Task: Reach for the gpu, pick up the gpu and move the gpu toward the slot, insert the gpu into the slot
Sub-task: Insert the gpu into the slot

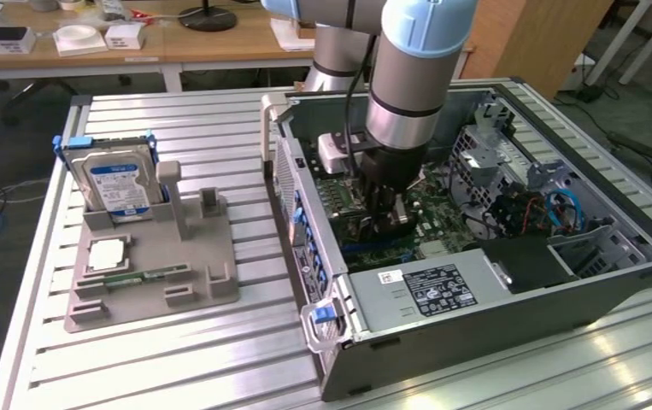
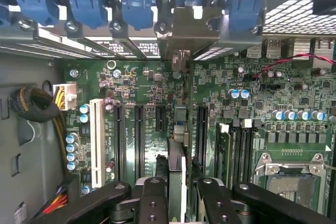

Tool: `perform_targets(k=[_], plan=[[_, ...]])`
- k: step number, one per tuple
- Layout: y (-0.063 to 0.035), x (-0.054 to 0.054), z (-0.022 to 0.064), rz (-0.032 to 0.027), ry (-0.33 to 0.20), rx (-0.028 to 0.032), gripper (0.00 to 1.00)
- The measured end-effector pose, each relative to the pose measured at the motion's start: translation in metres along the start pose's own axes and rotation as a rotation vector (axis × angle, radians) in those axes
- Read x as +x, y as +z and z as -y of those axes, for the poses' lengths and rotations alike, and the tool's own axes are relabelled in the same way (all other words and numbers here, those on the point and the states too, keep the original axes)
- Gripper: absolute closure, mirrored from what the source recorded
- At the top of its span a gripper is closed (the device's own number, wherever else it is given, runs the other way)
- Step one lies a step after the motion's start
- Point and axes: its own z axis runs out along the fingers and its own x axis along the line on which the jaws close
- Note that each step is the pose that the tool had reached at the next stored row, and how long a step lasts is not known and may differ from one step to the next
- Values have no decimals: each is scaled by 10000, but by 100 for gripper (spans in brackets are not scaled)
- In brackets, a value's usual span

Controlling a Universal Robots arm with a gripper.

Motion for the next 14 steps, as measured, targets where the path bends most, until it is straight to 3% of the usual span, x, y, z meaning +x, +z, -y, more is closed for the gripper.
perform_targets(k=[14], plan=[[55, 0, -3, 0, 1, 0, 73]])
